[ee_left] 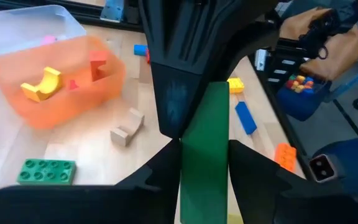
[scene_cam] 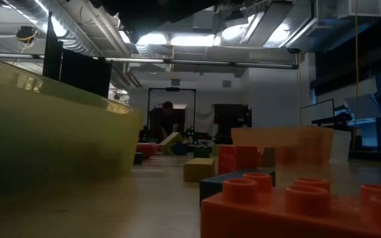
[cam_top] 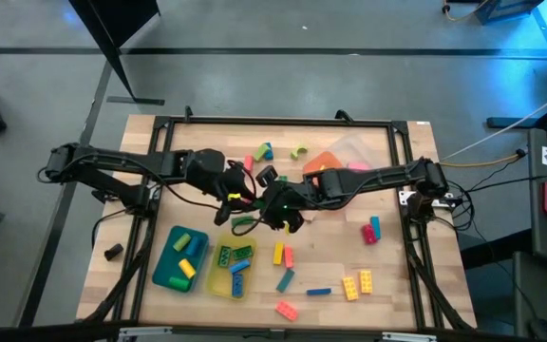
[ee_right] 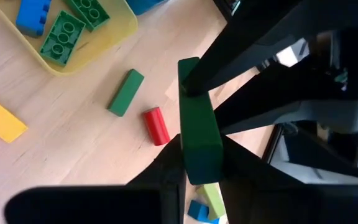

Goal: Sort blocks by size
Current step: Put the green rectangle block into the transparent bin

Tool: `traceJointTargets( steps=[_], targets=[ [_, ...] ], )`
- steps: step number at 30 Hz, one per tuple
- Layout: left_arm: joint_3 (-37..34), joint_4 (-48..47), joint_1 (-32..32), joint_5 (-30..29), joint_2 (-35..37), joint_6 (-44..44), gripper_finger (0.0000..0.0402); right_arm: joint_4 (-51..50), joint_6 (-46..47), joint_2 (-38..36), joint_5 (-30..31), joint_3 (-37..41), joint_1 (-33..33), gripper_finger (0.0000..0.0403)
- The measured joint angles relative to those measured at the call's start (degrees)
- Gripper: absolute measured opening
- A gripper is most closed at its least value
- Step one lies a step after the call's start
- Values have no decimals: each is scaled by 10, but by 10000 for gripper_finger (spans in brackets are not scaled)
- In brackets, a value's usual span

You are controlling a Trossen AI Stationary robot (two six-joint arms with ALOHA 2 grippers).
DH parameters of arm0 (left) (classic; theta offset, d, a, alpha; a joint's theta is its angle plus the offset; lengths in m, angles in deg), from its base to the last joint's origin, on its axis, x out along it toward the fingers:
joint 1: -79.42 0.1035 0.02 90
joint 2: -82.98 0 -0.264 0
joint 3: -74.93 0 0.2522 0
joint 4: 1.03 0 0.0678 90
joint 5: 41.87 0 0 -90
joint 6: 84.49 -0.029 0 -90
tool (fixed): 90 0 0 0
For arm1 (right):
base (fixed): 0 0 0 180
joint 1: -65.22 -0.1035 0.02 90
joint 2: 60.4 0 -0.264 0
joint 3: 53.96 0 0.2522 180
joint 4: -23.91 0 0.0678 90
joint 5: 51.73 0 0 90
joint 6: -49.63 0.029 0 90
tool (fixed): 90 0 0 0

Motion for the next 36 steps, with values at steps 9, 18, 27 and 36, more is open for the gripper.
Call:
traceJointTargets(
  steps=[9,18,27,36],
  targets=[
    [0,-4,4,-104,0,-9,183,-115,61,0,80,0,12,65],
    [0,-6,23,-104,0,-33,191,-317,185,0,89,0,106,67],
    [0,-75,31,-104,0,-26,191,-431,265,0,90,21,275,68],
    [0,-227,30,-105,6,80,192,-429,272,0,68,99,413,70]
  ],
)
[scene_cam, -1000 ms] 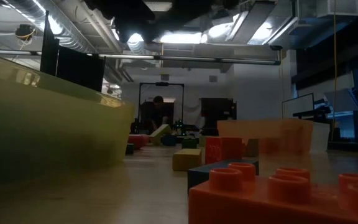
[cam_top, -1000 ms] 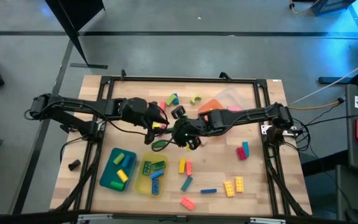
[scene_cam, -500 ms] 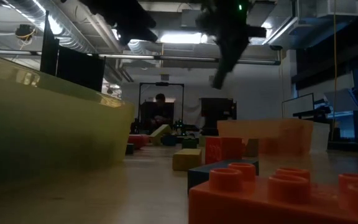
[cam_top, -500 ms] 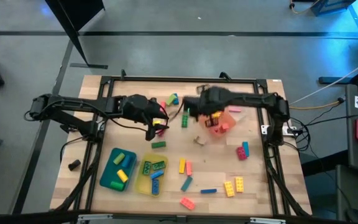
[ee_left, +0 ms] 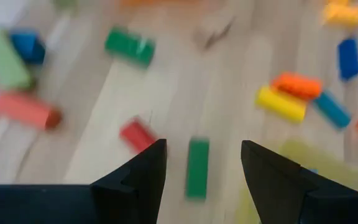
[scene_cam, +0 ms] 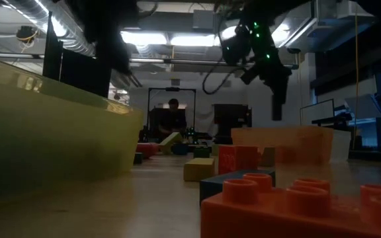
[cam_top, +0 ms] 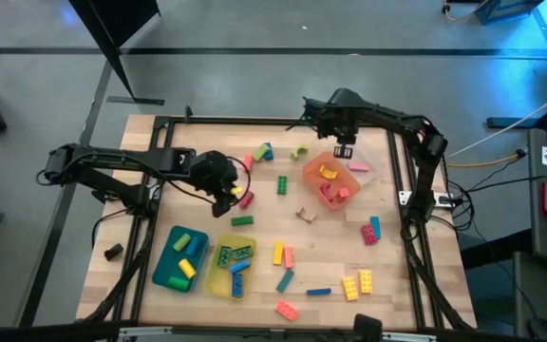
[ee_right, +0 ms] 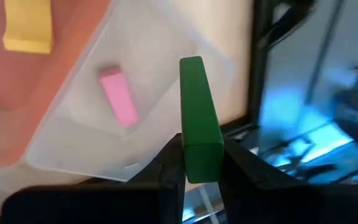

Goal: Sort blocks by size
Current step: Put the green rectangle block into the transparent bin

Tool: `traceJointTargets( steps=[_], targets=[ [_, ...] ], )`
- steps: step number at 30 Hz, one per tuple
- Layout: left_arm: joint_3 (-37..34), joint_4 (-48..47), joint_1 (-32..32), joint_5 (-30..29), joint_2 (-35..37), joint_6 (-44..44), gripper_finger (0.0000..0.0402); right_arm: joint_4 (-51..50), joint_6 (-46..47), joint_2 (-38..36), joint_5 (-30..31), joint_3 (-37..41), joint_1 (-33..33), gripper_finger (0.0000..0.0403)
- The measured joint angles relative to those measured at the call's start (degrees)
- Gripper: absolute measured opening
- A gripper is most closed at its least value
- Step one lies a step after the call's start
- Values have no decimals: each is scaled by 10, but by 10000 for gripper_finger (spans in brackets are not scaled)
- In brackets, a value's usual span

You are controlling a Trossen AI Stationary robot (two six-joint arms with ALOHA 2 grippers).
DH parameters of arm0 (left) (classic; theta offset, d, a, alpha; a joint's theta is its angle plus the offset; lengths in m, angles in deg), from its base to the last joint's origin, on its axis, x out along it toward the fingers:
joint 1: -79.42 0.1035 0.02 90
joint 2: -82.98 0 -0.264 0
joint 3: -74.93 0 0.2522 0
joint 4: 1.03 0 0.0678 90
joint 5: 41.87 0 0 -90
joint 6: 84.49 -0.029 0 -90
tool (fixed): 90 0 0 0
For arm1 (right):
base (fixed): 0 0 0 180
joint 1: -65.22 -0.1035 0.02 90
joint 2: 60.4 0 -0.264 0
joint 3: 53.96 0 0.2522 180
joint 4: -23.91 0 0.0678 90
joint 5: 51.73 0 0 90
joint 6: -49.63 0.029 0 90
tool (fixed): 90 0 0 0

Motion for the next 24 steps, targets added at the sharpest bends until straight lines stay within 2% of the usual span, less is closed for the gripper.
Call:
traceJointTargets(
  steps=[4,7,17,24],
  targets=[
    [0,-77,0,-5,12,6,192,7,1,0,-34,28,20,71],
    [0,-89,0,-6,11,6,192,16,0,0,-41,45,22,72],
    [-62,44,0,-42,3,-4,192,35,-1,0,-39,90,22,85],
    [-99,130,0,-88,-35,42,192,44,16,0,-43,100,22,106]
  ],
)
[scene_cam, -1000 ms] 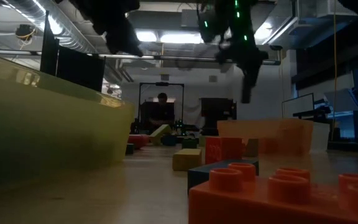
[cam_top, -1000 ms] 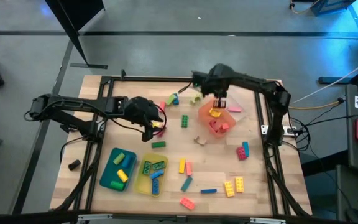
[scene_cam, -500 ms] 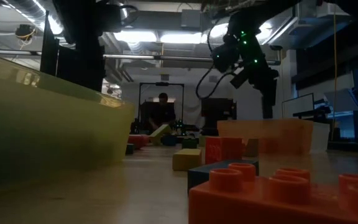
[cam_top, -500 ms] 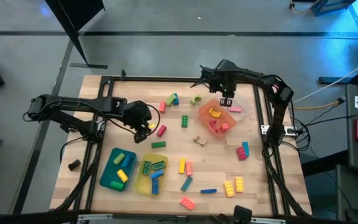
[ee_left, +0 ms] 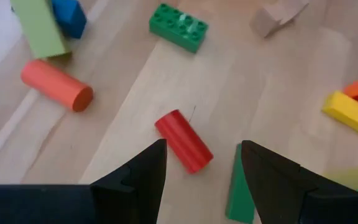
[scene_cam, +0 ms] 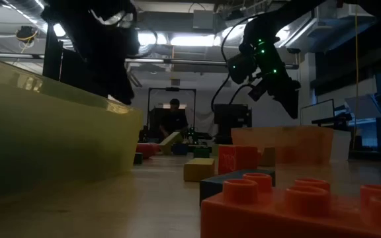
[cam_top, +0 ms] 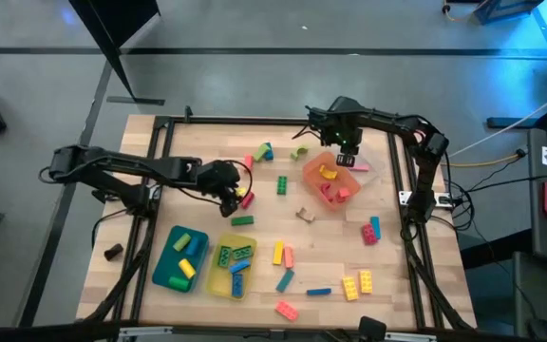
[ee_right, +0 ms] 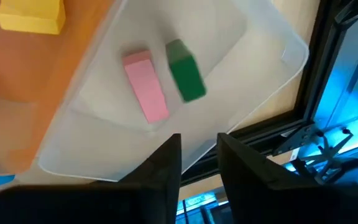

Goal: Sort blocks by size
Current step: Put the green rectangle block into the transparent bin, then put the red cylinder block into the blue bin

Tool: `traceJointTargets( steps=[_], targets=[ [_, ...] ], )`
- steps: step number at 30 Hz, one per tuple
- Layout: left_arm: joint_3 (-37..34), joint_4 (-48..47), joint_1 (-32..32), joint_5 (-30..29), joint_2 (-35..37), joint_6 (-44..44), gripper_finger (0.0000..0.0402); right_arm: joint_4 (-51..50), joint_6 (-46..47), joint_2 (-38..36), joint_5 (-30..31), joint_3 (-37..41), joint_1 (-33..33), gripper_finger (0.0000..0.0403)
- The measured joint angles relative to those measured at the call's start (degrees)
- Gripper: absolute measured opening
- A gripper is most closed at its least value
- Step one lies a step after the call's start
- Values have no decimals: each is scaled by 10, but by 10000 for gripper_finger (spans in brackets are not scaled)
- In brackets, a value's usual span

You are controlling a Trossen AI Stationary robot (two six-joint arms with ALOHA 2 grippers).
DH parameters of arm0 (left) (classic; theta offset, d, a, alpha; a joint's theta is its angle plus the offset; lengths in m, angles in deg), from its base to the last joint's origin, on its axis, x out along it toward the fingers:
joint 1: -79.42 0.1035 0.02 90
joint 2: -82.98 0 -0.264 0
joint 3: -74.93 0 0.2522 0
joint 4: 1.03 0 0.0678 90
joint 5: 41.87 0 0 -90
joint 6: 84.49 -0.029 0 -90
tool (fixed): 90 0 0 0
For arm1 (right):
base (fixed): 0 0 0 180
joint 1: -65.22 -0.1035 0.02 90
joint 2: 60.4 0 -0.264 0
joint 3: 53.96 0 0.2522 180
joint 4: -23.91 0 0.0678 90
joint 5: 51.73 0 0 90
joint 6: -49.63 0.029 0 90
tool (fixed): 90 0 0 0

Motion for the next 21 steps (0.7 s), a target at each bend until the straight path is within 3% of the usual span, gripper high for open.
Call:
traceJointTargets(
  steps=[9,21],
  targets=[
    [8,62,0,-7,-122,12,192,3,11,0,0,0,0,149],
    [23,58,0,-26,-233,46,192,-6,11,0,0,0,-1,153]
  ],
)
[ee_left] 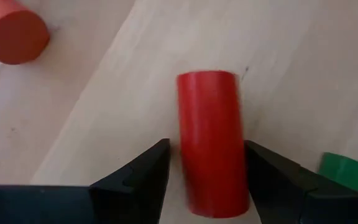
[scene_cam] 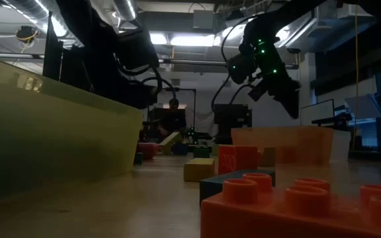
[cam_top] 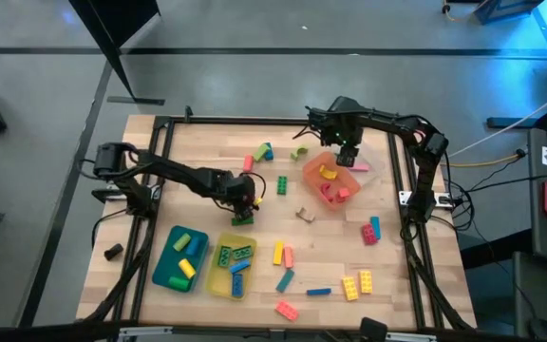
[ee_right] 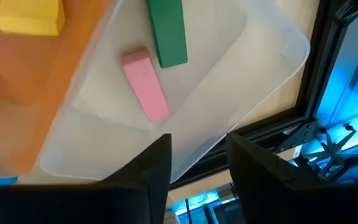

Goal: Sort blocks by size
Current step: Put the red cylinder block into the blue bin

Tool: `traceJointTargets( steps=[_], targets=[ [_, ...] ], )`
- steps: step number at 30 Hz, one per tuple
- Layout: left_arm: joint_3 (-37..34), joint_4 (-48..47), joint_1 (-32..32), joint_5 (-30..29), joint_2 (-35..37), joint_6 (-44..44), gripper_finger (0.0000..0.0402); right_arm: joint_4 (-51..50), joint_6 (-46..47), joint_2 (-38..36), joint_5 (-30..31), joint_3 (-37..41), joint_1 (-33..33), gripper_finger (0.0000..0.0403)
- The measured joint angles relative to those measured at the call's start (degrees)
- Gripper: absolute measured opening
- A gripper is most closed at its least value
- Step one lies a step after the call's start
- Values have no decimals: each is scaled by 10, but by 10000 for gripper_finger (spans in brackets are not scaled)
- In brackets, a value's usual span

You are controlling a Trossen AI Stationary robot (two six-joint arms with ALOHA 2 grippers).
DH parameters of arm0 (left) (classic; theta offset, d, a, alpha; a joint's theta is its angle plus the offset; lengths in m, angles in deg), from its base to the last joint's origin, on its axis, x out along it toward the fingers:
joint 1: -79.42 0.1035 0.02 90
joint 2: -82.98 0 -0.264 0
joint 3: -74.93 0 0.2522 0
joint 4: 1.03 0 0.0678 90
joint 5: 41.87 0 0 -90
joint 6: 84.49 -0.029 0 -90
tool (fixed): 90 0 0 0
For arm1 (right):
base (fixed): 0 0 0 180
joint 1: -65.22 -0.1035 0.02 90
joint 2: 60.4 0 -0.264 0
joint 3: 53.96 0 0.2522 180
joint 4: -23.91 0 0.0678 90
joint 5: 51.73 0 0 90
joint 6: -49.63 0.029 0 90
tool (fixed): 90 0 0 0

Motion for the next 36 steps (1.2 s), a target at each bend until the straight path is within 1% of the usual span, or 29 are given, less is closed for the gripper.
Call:
traceJointTargets(
  steps=[3,5,8,9,11,14,16,19,22,24,27,31,34,36],
  targets=[
    [2,-4,1,10,-4,-2,185,-28,-3,0,2,-13,0,146],
    [2,-8,1,11,0,-3,167,-43,-3,0,5,-31,0,139],
    [1,-20,0,28,17,-17,124,-37,-3,-9,0,-58,-6,128],
    [6,-28,0,31,25,-22,116,-39,-3,-14,0,-70,-10,124],
    [24,-56,3,39,41,-37,116,-40,6,-22,0,-91,-22,117],
    [59,-132,8,51,69,-54,116,-35,41,-34,-20,-114,-46,110],
    [85,-195,7,68,88,-58,116,-24,61,-44,-51,-120,-62,108],
    [127,-298,1,107,122,-59,116,5,86,-50,-109,-120,-92,108],
    [153,-400,-12,163,154,-59,116,39,103,-50,-156,-119,-126,108],
    [165,-455,-27,207,176,-60,116,72,105,-50,-175,-113,-150,108],
    [166,-527,-59,266,209,-44,123,120,106,-50,-182,-106,-187,108],
    [166,-594,-120,272,233,11,130,167,106,-50,-182,-105,-236,108],
    [166,-619,-167,272,236,50,130,198,106,-50,-182,-105,-269,108],
    [166,-616,-195,267,236,74,131,215,106,-50,-182,-105,-290,108]
  ],
)
